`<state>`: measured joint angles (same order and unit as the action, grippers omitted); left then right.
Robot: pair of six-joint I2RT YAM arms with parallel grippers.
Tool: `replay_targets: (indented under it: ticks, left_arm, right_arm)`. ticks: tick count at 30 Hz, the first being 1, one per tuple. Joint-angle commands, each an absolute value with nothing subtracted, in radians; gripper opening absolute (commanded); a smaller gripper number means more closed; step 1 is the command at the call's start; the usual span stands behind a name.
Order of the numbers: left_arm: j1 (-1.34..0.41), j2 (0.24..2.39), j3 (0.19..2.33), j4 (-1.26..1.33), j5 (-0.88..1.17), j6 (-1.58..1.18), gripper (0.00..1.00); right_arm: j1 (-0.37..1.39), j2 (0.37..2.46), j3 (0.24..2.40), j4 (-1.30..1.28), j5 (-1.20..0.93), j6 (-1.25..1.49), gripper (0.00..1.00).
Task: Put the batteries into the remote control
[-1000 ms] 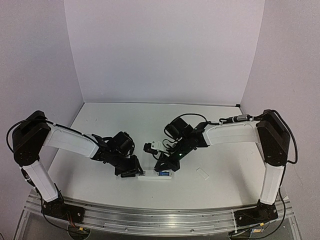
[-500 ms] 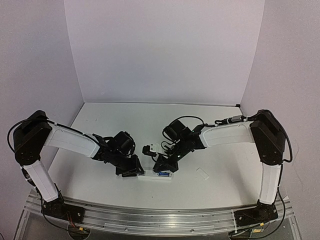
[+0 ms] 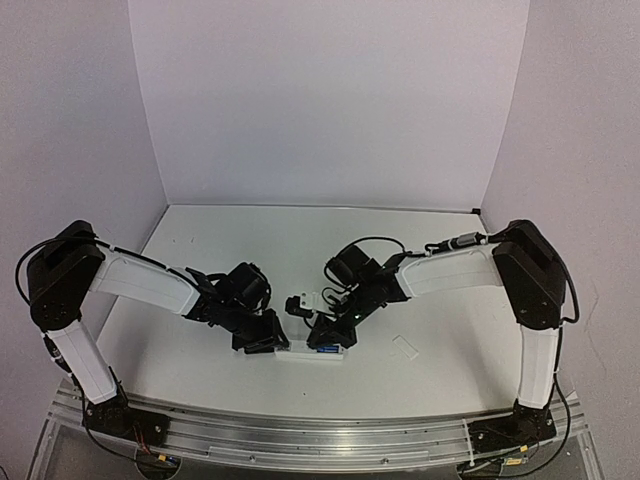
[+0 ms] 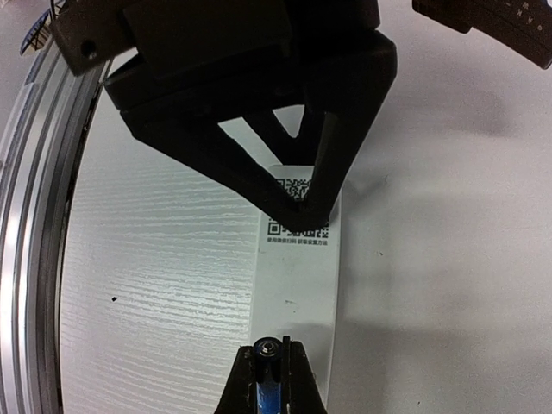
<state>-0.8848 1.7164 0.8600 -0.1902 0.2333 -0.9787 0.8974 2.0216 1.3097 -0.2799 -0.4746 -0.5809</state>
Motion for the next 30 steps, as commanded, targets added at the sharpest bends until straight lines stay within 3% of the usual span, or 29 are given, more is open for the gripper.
replay_targets:
  ticks: [1,12,30]
  left_arm:
    - [-0.889,1.743,0.873,-0.222,0.205,-0.987,0.39]
    - [-0.888,1.745,0.872,-0.222,0.184,-1.0,0.38]
    - [-0.888,1.749,0.866,-0.234,0.157,-1.012,0.37]
  right_arm:
    - [0.896,2.029,1.286,-0.267,-0.501,-0.601,0.0]
    - [0.895,2.029,1.258,-0.277,-0.505,-0.633,0.0]
    - [0.895,2.012,1.26,-0.505,-0.419,-0.699,0.0]
